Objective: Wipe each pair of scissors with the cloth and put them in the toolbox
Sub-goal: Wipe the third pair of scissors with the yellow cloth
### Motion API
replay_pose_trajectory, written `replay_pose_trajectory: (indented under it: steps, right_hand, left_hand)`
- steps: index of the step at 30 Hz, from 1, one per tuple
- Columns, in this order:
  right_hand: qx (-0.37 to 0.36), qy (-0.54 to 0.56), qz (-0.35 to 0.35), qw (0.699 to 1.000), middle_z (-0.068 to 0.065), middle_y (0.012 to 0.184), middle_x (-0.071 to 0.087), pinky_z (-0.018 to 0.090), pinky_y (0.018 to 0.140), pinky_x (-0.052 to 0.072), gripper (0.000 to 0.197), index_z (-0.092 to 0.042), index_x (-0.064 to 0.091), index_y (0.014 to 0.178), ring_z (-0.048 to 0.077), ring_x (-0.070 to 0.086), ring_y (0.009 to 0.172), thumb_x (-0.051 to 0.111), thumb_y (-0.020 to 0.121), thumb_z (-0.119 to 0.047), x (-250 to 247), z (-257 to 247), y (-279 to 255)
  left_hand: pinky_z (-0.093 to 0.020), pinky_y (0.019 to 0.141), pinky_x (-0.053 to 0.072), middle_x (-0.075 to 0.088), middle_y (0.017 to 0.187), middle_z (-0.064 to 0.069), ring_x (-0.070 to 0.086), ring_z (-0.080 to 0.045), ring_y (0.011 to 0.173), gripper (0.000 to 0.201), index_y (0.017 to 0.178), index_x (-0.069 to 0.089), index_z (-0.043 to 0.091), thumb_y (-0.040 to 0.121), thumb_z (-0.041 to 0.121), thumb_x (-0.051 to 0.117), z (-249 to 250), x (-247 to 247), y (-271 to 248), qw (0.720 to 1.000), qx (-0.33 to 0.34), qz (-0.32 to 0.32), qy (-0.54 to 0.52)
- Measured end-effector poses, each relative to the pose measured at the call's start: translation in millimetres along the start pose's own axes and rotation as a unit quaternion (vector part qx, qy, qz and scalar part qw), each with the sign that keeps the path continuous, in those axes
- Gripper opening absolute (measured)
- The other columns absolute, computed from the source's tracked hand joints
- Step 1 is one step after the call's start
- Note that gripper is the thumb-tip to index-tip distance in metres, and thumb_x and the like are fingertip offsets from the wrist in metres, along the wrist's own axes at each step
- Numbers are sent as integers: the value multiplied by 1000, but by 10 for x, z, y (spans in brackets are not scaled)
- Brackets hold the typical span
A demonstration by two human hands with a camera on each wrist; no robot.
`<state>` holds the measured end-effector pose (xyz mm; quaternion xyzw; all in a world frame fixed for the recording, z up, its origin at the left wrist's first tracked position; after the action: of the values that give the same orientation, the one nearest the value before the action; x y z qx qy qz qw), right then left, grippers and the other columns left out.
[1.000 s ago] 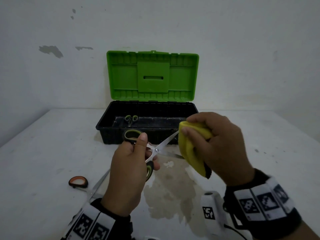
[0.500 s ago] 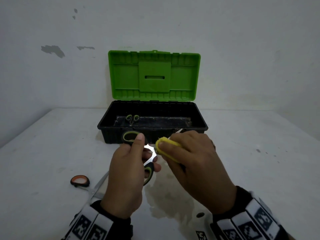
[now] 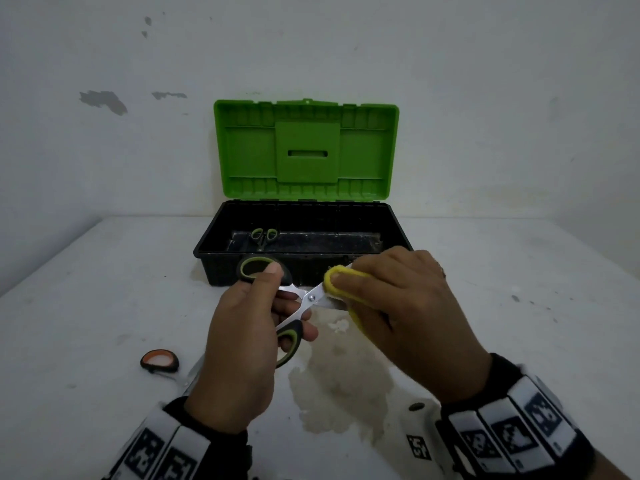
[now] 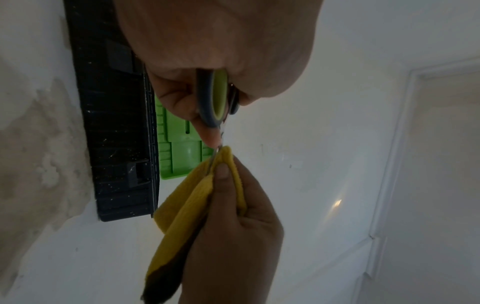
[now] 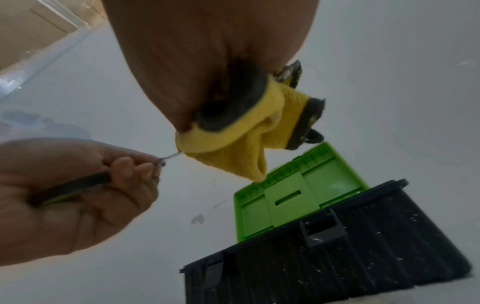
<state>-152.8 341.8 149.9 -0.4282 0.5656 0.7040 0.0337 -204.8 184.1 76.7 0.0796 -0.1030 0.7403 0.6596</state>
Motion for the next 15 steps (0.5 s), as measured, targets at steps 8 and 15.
replay_pose_trajectory:
  steps: [8, 15]
  right_hand:
    - [6, 13, 5, 1000, -1, 101, 71, 41, 73, 41, 19, -19, 75, 108, 23, 60, 86, 61, 97, -26, -16, -17, -5]
    - [70, 8, 40, 997, -1, 94, 72, 45, 70, 43, 17, -22, 78, 101, 25, 62, 79, 63, 93, -27, -113, 481, -42]
  left_hand:
    - [-31, 52, 42, 62, 69, -18, 63, -23, 46, 37, 81, 60, 4, 98, 35, 51, 36, -21, 22, 999, 20, -14, 28]
    - [-24, 40, 45, 59, 58, -7, 63, -21, 44, 40, 75, 59, 4, 97, 37, 53, 75, -21, -3, 999, 29, -16, 42]
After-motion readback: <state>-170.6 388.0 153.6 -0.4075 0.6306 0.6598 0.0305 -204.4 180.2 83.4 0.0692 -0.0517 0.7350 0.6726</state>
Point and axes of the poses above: each hand's wrist, its own y-axis towards the middle knuckle, its own x-axis out of the palm, z = x × y, the point moved 10 cm from there along y, towards the middle knuckle
